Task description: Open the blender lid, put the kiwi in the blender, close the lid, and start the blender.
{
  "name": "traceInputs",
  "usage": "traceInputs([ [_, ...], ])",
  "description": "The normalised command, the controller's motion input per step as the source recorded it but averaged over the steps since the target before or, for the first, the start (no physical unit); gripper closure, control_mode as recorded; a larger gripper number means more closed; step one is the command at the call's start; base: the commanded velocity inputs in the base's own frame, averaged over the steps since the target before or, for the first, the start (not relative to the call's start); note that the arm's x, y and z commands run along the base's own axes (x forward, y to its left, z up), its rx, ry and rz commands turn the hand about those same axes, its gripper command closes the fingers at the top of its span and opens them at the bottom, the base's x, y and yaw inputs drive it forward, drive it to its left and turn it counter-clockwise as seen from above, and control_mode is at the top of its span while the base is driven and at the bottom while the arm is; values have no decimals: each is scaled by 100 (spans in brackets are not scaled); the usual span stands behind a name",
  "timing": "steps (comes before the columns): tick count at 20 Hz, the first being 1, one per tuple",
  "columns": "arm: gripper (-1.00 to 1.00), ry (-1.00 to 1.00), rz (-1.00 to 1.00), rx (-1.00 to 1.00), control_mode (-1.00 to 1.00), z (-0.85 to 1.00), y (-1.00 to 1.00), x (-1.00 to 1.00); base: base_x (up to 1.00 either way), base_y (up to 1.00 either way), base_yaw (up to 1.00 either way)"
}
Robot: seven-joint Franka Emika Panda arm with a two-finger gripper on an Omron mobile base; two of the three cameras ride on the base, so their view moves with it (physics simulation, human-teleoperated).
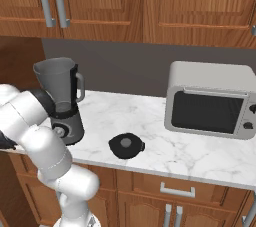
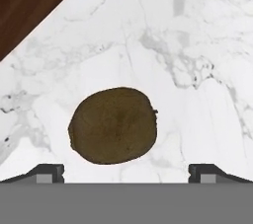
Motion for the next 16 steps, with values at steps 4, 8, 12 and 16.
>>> traceInputs([
  [4,-100,0,0,0,-100,-10,12,5,0,0,0],
  [8,-100,-2,0,0,-100,-4,8,5,0,0,0],
  [12,-100,-5,0,0,-100,-1,4,5,0,0,0],
  [16,-100,-5,0,0,-100,-16,0,3,0,0,0],
])
